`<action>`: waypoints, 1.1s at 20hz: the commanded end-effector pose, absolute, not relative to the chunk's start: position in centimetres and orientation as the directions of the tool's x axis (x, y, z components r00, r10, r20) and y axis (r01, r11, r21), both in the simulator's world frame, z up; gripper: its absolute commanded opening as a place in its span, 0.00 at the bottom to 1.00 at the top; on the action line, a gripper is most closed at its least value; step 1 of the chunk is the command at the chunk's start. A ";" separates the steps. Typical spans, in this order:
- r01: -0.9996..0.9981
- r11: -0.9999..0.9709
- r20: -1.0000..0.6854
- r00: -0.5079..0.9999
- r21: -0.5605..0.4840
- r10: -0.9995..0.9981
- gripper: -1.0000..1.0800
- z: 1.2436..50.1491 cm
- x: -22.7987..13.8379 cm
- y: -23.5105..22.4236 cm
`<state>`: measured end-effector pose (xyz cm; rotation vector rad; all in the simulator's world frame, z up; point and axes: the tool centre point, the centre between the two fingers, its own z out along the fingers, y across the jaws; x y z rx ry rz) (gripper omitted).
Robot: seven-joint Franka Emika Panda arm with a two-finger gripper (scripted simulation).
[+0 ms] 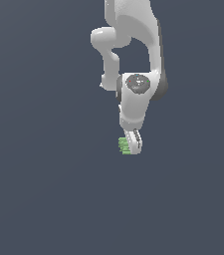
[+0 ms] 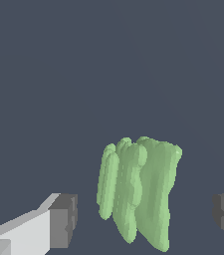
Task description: Pick up the object and move it to a goal position.
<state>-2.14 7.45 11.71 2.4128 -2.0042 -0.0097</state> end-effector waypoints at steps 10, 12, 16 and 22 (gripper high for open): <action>-0.999 -0.053 0.000 0.053 0.000 -0.999 0.96 11.4 -2.2 8.0; -0.999 -0.048 0.000 0.048 0.000 -0.999 0.96 11.4 -2.2 8.1; -0.999 -0.052 0.000 0.052 0.000 -0.999 0.96 11.3 -2.2 8.1; -0.999 -0.050 0.000 0.050 0.000 -0.999 0.96 9.0 -2.3 8.1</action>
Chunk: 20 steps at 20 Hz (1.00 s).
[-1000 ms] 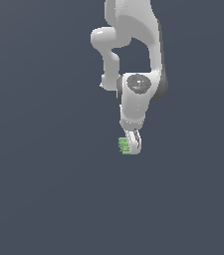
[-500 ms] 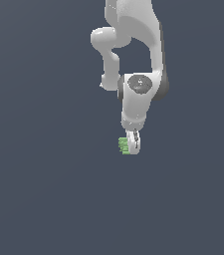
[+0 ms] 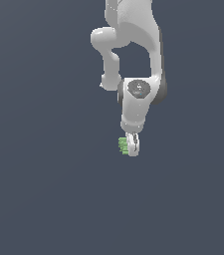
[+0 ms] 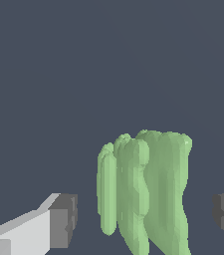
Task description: Pick up the object and move it to a goal position.
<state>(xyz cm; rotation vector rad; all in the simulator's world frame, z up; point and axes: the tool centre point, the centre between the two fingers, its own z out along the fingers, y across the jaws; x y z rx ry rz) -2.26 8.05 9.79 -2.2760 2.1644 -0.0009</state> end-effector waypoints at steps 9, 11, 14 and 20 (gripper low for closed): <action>-0.999 -0.047 0.000 0.047 0.000 -0.999 0.96 6.4 -2.3 8.1; -0.999 -0.047 0.000 0.047 0.000 -0.999 0.00 6.4 -2.3 8.1; -0.999 -0.047 0.000 0.047 0.000 -0.999 0.00 6.4 -2.3 8.1; -0.999 -0.047 0.000 0.047 -0.002 -0.999 0.00 6.5 -2.2 8.0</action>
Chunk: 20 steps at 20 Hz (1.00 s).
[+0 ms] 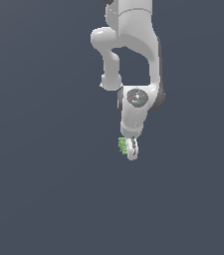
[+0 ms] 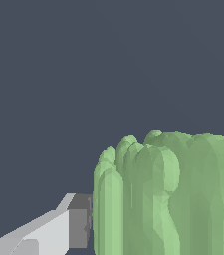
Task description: Pick up the object and move it to a goal position.
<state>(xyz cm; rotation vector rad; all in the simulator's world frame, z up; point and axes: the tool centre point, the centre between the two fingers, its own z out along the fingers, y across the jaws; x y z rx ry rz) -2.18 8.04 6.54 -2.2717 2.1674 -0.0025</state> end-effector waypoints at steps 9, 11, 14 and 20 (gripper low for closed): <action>-0.999 -0.047 0.000 0.047 -0.002 -0.999 0.00 7.2 -0.5 5.9; -0.999 -0.047 0.000 0.047 -0.002 -0.999 0.00 7.4 0.3 5.0; -0.999 -0.047 0.000 0.047 -0.002 -0.999 0.00 8.0 1.6 3.4; -0.999 -0.048 0.000 0.048 -0.001 -0.999 0.00 9.0 4.7 -0.2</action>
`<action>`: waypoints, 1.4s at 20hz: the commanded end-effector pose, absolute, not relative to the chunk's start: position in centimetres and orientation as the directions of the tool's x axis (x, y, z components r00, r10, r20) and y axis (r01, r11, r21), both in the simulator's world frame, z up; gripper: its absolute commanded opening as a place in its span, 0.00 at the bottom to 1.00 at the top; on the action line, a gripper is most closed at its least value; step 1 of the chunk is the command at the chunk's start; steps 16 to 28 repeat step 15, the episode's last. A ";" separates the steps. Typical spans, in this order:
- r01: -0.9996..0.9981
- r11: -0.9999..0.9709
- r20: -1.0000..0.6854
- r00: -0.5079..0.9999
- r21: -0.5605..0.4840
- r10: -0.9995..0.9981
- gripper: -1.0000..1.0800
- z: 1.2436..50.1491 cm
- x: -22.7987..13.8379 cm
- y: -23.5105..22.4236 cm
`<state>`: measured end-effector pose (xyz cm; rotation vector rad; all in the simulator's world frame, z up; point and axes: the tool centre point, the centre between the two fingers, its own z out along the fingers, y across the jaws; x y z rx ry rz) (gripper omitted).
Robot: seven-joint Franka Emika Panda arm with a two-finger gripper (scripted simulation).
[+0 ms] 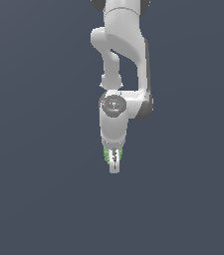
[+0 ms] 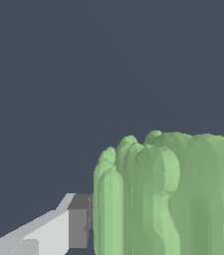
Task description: Pick up the object and move it to a goal position.
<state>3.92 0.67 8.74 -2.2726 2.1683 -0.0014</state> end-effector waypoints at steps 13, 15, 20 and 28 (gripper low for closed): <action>-0.999 -0.048 0.000 0.048 0.000 -0.999 0.00 9.9 7.6 -3.3; -0.999 -0.048 0.000 0.048 0.000 -0.999 0.00 10.0 7.6 -3.3; -0.999 -0.048 0.000 0.048 0.000 -0.999 0.00 10.0 7.6 -3.3; -0.999 -0.048 0.000 0.048 0.000 -0.999 0.00 10.0 7.6 -3.3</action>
